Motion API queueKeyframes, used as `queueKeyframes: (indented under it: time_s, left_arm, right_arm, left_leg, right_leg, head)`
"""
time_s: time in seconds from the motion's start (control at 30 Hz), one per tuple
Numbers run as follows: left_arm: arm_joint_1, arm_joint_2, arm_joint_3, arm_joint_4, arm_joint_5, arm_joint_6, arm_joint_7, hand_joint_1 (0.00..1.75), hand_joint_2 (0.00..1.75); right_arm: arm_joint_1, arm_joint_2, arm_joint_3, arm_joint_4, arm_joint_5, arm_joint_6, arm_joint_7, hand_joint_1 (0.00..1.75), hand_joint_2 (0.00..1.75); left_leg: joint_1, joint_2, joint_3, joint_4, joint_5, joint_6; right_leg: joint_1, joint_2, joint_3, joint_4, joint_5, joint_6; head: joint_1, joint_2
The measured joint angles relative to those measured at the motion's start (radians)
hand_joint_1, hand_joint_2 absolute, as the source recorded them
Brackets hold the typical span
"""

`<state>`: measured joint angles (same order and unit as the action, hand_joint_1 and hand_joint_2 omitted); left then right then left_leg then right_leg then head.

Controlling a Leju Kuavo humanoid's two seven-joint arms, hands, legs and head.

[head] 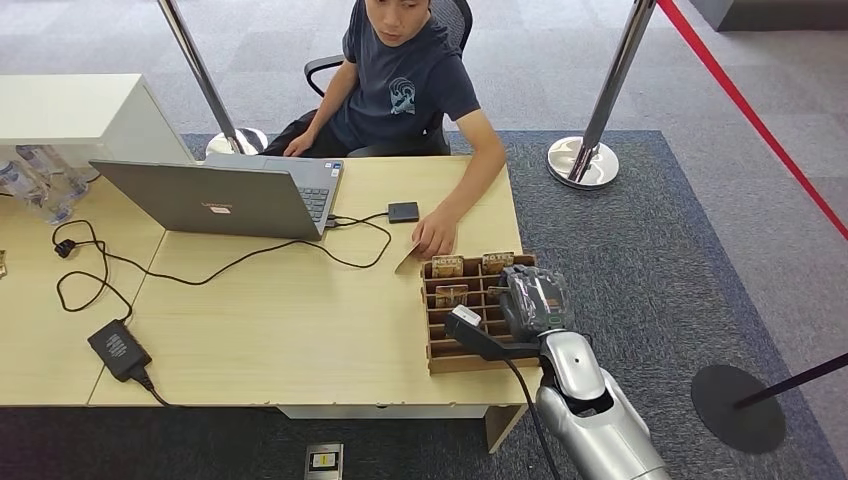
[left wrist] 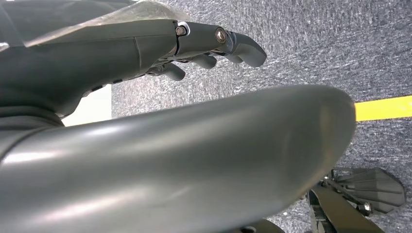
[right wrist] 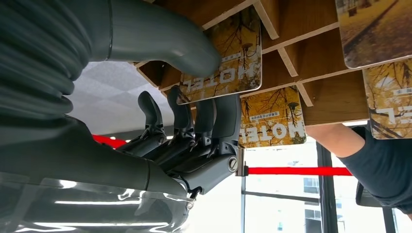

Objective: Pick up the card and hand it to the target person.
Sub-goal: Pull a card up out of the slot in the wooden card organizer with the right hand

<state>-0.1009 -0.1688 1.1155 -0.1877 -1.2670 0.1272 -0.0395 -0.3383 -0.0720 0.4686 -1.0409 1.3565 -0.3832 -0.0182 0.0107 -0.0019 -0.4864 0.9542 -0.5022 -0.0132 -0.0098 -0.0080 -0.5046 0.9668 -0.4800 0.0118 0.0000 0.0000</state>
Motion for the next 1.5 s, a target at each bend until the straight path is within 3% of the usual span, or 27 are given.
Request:
queueKeyframes:
  time_s: [0.1,1.5]
  left_arm:
    - [-0.001,0.0,0.002,0.0,0.002,0.001,-0.003,0.0,0.0]
    - [-0.006,-0.018,-0.002,0.002,0.001,-0.011,-0.02,0.0,0.0]
  right_arm:
    - [0.0,0.001,0.004,-0.009,0.004,-0.003,-0.005,1.75,1.75]
    - [0.117,-0.122,-0.004,-0.287,0.039,0.009,-0.012,1.75,1.75]
  left_leg:
    - [0.0,0.001,-0.001,0.0,0.001,0.0]
    - [0.0,-0.001,-0.006,0.0,0.003,0.0]
  right_leg:
    - [0.0,0.001,-0.002,0.0,0.001,0.0]
    - [0.0,-0.001,-0.005,0.0,0.003,0.0]
  head:
    - [0.0,0.0]
    - [0.0,0.0]
